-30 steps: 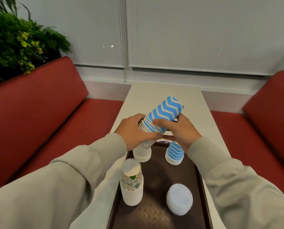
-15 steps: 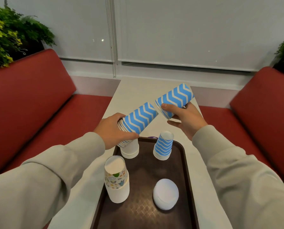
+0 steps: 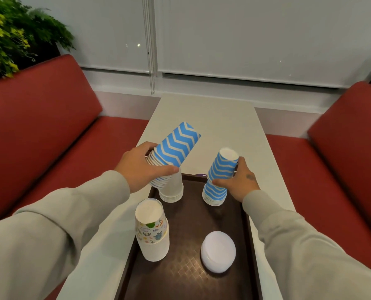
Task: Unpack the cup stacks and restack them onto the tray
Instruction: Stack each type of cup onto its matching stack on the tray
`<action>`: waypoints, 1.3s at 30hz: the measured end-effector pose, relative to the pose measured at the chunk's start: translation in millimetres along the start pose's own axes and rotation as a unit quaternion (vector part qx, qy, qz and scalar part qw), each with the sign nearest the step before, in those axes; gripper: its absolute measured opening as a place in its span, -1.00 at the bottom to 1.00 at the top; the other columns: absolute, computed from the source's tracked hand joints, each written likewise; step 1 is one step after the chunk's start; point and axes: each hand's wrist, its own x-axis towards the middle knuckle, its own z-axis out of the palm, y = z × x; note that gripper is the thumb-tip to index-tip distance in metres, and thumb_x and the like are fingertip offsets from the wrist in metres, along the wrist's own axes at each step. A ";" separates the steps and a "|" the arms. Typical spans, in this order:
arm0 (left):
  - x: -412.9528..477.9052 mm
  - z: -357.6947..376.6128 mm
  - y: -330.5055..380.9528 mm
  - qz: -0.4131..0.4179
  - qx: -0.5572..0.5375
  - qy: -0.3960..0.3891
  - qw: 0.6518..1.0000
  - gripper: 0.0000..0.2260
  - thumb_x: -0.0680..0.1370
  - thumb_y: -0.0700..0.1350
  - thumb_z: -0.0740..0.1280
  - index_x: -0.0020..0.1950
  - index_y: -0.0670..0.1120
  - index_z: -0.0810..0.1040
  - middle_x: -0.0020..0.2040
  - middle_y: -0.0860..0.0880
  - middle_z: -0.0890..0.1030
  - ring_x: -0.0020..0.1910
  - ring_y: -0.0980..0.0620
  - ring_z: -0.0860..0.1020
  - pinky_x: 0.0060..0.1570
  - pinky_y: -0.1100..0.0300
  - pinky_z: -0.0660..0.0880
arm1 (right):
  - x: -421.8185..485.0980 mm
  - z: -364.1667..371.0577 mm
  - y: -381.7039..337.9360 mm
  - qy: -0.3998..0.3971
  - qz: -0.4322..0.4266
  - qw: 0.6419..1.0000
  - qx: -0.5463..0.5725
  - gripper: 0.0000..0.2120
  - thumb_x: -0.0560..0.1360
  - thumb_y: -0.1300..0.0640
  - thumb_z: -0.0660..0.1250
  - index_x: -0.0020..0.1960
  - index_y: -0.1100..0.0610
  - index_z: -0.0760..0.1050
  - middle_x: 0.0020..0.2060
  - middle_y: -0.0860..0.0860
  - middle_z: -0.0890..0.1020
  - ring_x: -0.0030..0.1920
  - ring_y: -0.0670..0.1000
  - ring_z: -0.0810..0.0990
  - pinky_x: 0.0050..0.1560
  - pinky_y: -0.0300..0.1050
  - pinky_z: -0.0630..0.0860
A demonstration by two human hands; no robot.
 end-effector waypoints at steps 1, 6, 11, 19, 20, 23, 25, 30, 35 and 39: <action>-0.2 -0.4 -0.9 0.002 -0.002 0.002 1.000 -0.46 0.32 0.20 0.56 0.21 0.15 0.45 0.02 0.22 0.57 -0.03 0.23 0.56 -0.15 0.31 0.49 | -0.3 3.3 4.3 -0.001 0.003 1.000 -0.003 -0.37 0.34 0.15 0.62 0.24 0.06 0.31 0.07 -0.02 0.52 0.05 0.04 0.55 0.02 -0.11 0.47; -1.2 -1.7 -3.5 0.008 -0.005 0.003 1.000 -0.44 0.32 0.21 0.56 0.23 0.14 0.46 0.03 0.20 0.58 -0.01 0.23 0.56 -0.11 0.27 0.50 | 0.3 15.2 25.0 -0.002 0.019 1.000 -0.017 -0.33 0.33 0.14 0.63 0.28 0.05 0.31 0.10 -0.02 0.53 0.12 0.07 0.58 0.12 -0.07 0.52; -4.1 -1.7 -3.5 0.010 -0.007 0.000 1.000 -0.45 0.32 0.22 0.55 0.21 0.16 0.42 0.01 0.23 0.56 -0.03 0.23 0.56 -0.16 0.31 0.50 | 0.2 8.7 25.8 -0.014 0.022 0.999 -0.019 -0.21 0.32 0.14 0.64 0.41 0.04 0.30 0.29 0.04 0.53 0.17 0.07 0.56 0.19 -0.02 0.52; -6.5 -2.3 7.2 0.033 -0.012 -0.008 0.999 -0.38 0.32 0.21 0.56 0.29 0.10 0.44 0.02 0.21 0.55 -0.04 0.24 0.55 -0.16 0.35 0.49 | -19.7 -20.6 -66.6 0.111 -0.108 0.984 0.084 -0.67 0.49 -0.01 0.45 0.21 0.00 0.48 0.04 -0.03 0.63 0.02 -0.03 0.61 -0.02 -0.16 0.50; -7.1 -3.0 10.0 0.038 -0.013 -0.008 0.999 -0.38 0.32 0.20 0.56 0.29 0.10 0.44 0.02 0.22 0.55 -0.04 0.25 0.55 -0.15 0.35 0.49 | -22.8 -19.8 -77.9 0.067 -0.101 0.988 0.100 -0.70 0.49 -0.06 0.45 0.17 0.00 0.51 0.00 -0.01 0.66 -0.04 -0.03 0.65 -0.06 -0.12 0.55; -8.4 -4.9 15.4 0.049 -0.023 0.000 0.999 -0.40 0.31 0.20 0.57 0.26 0.12 0.45 0.00 0.23 0.56 -0.05 0.25 0.55 -0.12 0.32 0.51 | -33.5 -8.3 -100.7 -0.087 -0.049 0.987 0.123 -0.53 0.45 -0.16 0.47 0.25 0.04 0.48 0.02 0.02 0.69 -0.03 -0.02 0.70 -0.09 -0.06 0.63; -9.4 -4.2 18.8 0.057 -0.024 -0.002 0.998 -0.40 0.30 0.19 0.58 0.25 0.12 0.45 -0.01 0.21 0.57 -0.06 0.23 0.57 -0.12 0.33 0.52 | -38.8 4.0 -106.5 -0.141 -0.020 0.979 0.145 -0.41 0.40 -0.19 0.52 0.33 0.02 0.45 0.08 -0.01 0.69 0.04 -0.01 0.70 0.01 -0.03 0.65; -9.2 -6.8 19.1 0.074 -0.025 -0.004 0.997 -0.41 0.29 0.18 0.59 0.23 0.15 0.44 0.01 0.18 0.60 -0.06 0.24 0.59 -0.11 0.34 0.55 | -42.3 29.1 -110.3 -0.156 -0.012 0.957 0.243 -0.42 0.40 0.02 0.58 0.35 -0.01 0.45 0.17 -0.01 0.68 0.12 0.05 0.69 0.14 0.10 0.64; -7.9 -7.5 15.5 0.075 -0.029 -0.012 0.997 -0.40 0.28 0.19 0.59 0.24 0.15 0.45 0.02 0.20 0.60 -0.05 0.25 0.59 -0.13 0.38 0.54 | -41.4 43.0 -105.9 -0.129 -0.026 0.957 0.257 -0.36 0.35 0.08 0.62 0.35 0.01 0.44 0.16 -0.01 0.67 0.14 0.04 0.68 0.16 0.13 0.63; -4.4 -11.9 12.6 0.075 -0.024 -0.017 0.997 -0.34 0.26 0.18 0.61 0.30 0.11 0.48 0.05 0.19 0.61 -0.01 0.23 0.59 -0.07 0.31 0.57 | -37.2 48.5 -103.2 -0.128 -0.032 0.954 0.270 -0.37 0.36 0.07 0.61 0.35 0.00 0.45 0.16 -0.01 0.67 0.15 0.04 0.67 0.17 0.16 0.62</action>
